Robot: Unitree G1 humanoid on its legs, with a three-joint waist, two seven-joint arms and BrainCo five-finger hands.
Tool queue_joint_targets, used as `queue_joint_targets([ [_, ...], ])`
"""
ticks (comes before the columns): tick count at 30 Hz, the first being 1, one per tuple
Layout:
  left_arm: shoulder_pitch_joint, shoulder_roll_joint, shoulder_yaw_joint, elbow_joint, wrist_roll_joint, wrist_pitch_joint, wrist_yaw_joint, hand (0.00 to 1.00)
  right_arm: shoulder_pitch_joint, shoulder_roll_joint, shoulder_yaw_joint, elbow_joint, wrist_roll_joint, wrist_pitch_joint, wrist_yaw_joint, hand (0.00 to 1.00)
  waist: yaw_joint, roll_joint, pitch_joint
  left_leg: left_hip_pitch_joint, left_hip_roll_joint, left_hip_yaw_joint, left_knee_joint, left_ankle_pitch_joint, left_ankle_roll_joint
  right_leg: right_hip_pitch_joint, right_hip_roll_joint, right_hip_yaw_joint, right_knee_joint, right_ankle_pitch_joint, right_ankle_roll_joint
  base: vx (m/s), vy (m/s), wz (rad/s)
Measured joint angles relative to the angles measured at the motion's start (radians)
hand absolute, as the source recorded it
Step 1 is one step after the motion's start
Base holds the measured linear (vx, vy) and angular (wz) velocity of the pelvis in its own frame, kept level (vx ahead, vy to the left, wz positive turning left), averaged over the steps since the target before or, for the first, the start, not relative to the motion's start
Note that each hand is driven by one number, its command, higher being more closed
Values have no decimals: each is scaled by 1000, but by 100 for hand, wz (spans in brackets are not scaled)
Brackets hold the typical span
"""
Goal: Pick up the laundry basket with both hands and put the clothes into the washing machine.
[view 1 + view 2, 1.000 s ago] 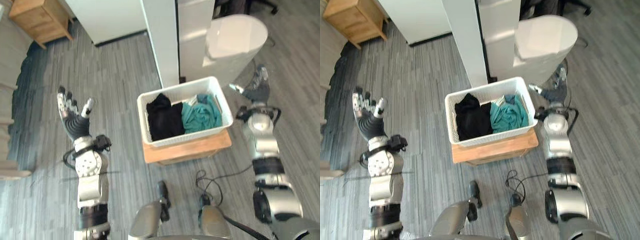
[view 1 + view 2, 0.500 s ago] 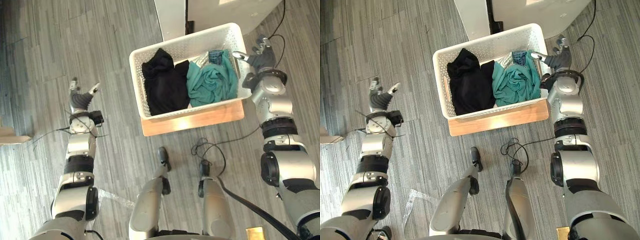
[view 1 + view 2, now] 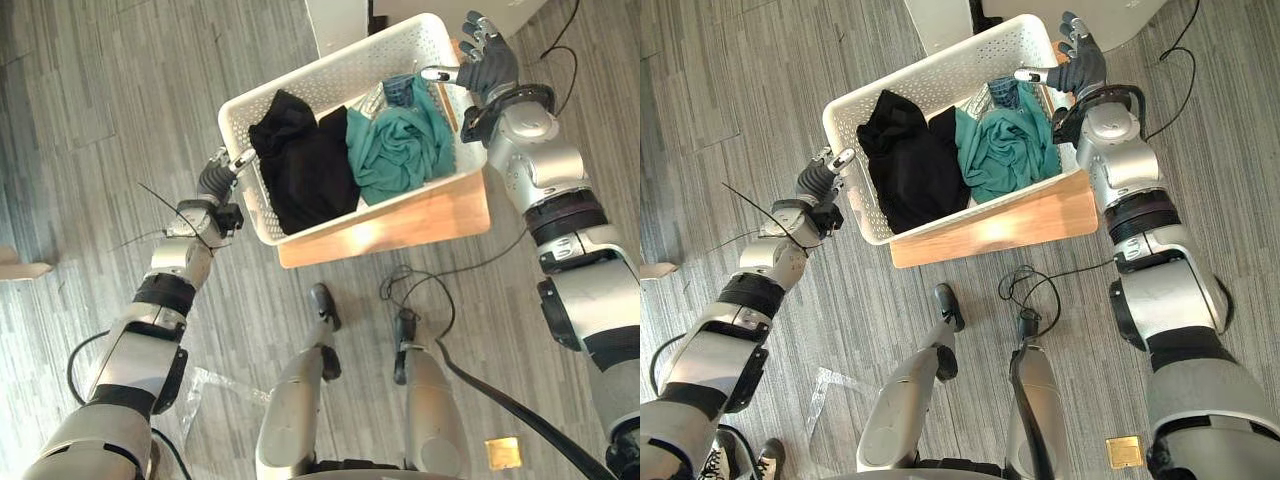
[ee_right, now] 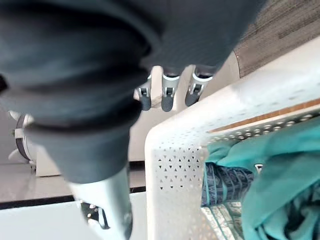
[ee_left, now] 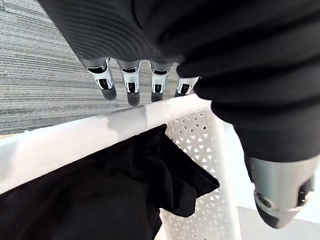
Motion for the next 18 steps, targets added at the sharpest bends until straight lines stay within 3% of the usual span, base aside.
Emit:
queue_joint_targets([
  [3,3,6,-71,1,-4,-3,4,0,-5,-26,69,1,-4,-8,0,0,1,0,0,-6,1,9,0,0,0,-3,0,-5,-2,0,0,51,-27,3],
  [9,6,-3,-72,0,28,-18,41,0,-13,-46,132,33,-77,-21,27,0,1,-1,0,-13,10,13,0,0,0,-4,6,-25,-8,2,-3,41,-40,2],
  [13,23,-20,-46,-11,90,-20,56,0,-14,-56,146,52,-211,-33,68,0,0,-3,-1,-13,11,13,0,0,0,-4,7,-30,-7,2,-3,27,-26,0],
  [16,39,-67,-3,-36,129,-22,78,0,-9,-71,152,94,-268,-22,113,0,5,-4,-2,-17,11,10,0,0,0,-3,5,-42,-7,2,-3,19,-18,6],
  [18,42,-89,22,-42,151,-22,86,0,2,-70,141,100,-282,-37,112,0,3,-4,-2,-20,11,9,0,0,0,-3,4,-50,-6,2,-3,28,-28,9],
])
